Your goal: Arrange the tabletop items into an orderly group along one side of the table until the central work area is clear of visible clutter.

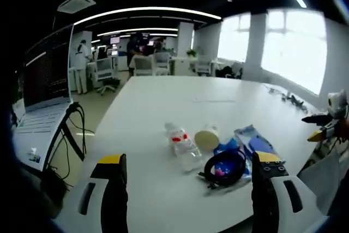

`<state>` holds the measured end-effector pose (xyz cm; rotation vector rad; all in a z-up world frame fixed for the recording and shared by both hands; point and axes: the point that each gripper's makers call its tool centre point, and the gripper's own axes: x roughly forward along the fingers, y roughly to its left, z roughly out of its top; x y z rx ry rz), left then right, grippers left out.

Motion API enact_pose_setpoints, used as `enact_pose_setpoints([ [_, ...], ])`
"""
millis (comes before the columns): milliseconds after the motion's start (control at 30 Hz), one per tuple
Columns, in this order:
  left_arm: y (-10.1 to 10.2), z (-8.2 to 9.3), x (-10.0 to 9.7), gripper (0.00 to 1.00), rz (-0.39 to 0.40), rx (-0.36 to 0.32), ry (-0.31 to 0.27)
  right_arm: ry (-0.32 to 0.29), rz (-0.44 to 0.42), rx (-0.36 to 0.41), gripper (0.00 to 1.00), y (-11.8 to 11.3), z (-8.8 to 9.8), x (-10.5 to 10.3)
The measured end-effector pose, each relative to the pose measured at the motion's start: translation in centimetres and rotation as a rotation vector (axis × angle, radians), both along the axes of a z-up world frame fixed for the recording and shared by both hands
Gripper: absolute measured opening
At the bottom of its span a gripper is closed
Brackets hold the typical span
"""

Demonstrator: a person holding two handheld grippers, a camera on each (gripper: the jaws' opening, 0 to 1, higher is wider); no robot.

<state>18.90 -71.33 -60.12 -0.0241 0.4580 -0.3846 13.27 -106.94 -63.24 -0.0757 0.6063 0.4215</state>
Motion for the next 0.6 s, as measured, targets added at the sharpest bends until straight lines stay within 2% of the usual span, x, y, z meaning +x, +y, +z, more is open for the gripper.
enact_pose_setpoints([
  [333, -0.18, 0.08, 0.23, 0.93, -0.011, 0.01, -0.016, 0.008, 0.006, 0.001, 1.0, 0.14, -0.29, 0.17],
  [600, -0.21, -0.17, 0.14, 0.89, -0.016, 0.003, 0.005, 0.013, 0.016, -0.002, 1.0, 0.35, -0.74, 0.27],
])
